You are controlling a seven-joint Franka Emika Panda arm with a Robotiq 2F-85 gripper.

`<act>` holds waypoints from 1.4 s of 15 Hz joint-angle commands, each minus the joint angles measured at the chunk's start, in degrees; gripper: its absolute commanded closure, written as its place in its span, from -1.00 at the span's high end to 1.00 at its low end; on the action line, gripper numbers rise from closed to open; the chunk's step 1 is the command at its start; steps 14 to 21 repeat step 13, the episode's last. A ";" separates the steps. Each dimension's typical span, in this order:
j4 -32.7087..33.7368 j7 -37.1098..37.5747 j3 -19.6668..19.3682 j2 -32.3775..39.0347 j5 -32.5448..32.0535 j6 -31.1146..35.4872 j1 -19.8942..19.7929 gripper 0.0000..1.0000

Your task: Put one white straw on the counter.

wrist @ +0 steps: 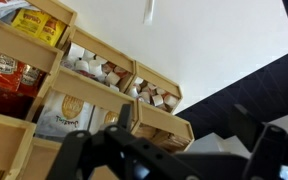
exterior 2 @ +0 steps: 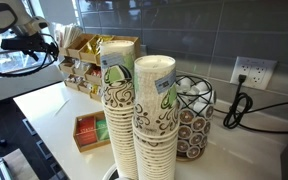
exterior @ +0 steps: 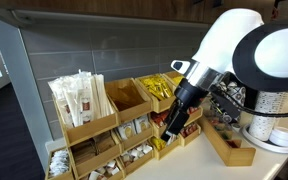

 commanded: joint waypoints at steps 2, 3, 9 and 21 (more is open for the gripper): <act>0.20 -1.01 -0.69 -4.95 1.38 -4.64 0.77 1.00; 0.38 -1.13 -0.81 -5.66 1.52 -5.63 0.92 1.00; 1.10 -0.26 0.15 -6.43 0.45 -6.25 -0.01 1.00; 1.10 -0.25 0.23 -6.32 0.44 -6.24 -0.05 1.00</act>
